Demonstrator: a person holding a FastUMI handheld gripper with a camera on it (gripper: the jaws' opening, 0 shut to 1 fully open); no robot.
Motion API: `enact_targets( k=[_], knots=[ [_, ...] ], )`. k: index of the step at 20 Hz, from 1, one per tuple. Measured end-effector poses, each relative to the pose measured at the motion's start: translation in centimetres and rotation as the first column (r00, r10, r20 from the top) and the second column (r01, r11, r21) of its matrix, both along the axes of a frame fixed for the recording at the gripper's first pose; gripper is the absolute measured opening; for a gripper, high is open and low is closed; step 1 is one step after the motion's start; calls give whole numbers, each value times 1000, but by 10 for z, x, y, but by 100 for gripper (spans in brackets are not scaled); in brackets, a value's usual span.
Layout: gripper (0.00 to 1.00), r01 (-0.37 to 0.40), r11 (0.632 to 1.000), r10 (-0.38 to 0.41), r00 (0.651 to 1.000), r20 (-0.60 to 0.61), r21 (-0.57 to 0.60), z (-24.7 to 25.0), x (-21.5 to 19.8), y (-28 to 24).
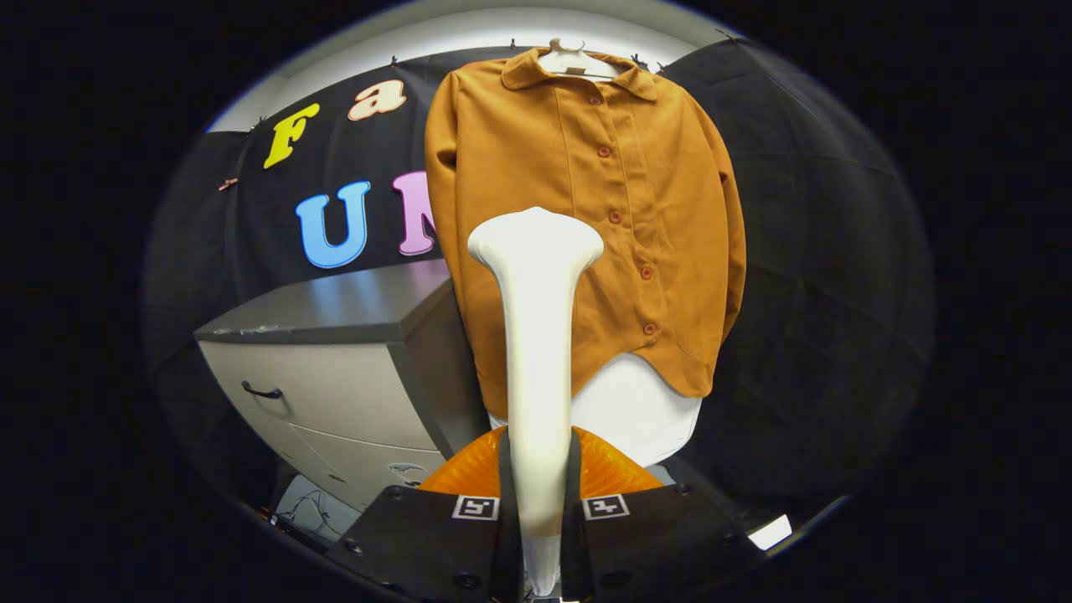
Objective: Iron the clothes twice with a garment steamer, once on the left side and once on the right side.
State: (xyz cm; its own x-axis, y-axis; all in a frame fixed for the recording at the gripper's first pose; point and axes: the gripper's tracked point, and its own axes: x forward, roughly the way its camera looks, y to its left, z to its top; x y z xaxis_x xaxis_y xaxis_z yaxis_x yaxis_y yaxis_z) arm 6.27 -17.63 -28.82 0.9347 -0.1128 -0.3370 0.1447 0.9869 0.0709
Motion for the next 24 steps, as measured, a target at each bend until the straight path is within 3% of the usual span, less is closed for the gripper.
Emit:
enact_targets(
  k=[6, 15, 24],
  knots=[
    [21, -7, 1000, 9, 987, 158, -14, 94, -3, -5],
    [21, 28, 998, -5, 932, 362, -58, 223, 23, -53],
    [21, 108, 993, -72, 887, 455, -53, 247, 66, -142]
  ],
)
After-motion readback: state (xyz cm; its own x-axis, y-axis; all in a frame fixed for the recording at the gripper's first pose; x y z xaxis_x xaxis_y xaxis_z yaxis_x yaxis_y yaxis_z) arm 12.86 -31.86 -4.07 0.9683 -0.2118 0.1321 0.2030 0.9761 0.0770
